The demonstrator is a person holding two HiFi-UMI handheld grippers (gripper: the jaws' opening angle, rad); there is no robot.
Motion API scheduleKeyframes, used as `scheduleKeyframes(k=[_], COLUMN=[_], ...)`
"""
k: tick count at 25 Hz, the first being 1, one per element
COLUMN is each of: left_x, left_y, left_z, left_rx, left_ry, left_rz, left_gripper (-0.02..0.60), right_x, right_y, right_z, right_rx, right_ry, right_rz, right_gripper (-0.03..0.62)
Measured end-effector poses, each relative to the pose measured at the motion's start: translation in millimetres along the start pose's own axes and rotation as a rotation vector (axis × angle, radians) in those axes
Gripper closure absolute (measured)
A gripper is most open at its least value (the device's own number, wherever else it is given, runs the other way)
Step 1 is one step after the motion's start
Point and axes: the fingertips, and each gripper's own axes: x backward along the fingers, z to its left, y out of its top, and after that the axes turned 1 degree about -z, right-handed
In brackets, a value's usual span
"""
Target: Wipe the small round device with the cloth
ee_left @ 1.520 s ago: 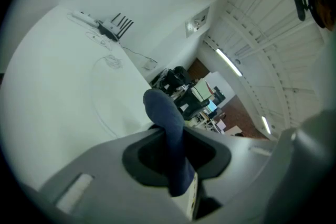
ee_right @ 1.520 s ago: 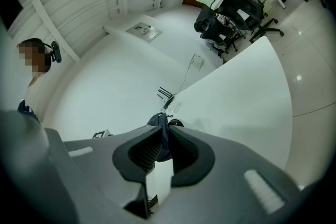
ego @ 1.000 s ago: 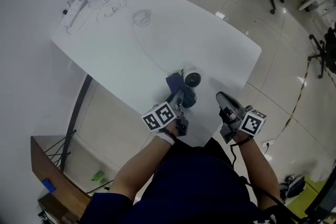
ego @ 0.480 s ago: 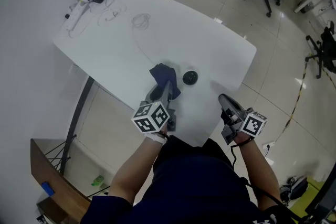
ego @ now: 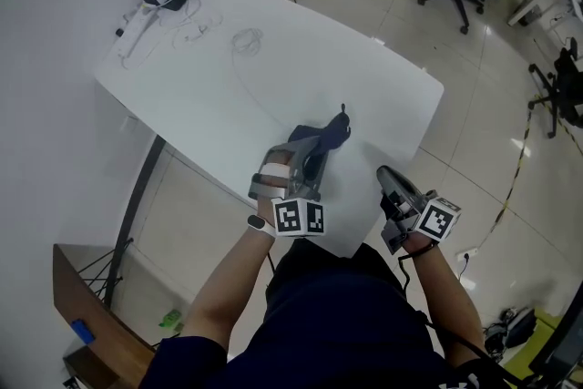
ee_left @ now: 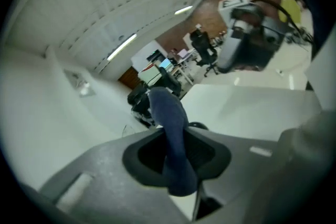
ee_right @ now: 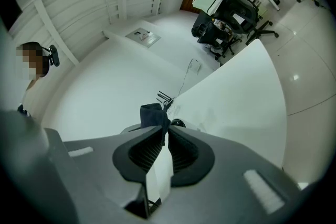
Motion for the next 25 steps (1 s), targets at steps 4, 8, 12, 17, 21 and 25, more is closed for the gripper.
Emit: scheduleKeyframes(k=[4,8,12,17,21,25], left_x=[6,4,-7,-20,-22,-18], left_y=[3,-13,-34,-55,-60,-57], left_z=[-47,-75,-89,-106,-118,-119], left_rx=[-0.227,-0.315,-0.329,-0.337,-0.28,0.023], left_ry=[-0.104,-0.172,-0.229,-0.304,-0.374,-0.476], left_rz=[-0.049,-0.057,-0.033,0.004,0.037,0.093], left_gripper=[0.5,0.5,0.5,0.5,0.5,0.503], right_x=[-1,-5,-9,-13,-11,-7], right_y=[-2,-4,-5,-1,1,1], right_z=[-6,-11,-17,-22,-23,-24], right_rx=[-0.005,-0.02,-0.03,-0.035,-0.038,-0.032], right_ry=[-0.026,-0.033,-0.043,-0.055,-0.058,-0.056], right_rz=[0.0,0.002,0.011,0.011,0.006,0.008], right_gripper=[0.554,0.554,0.554,0.554,0.554,0.556])
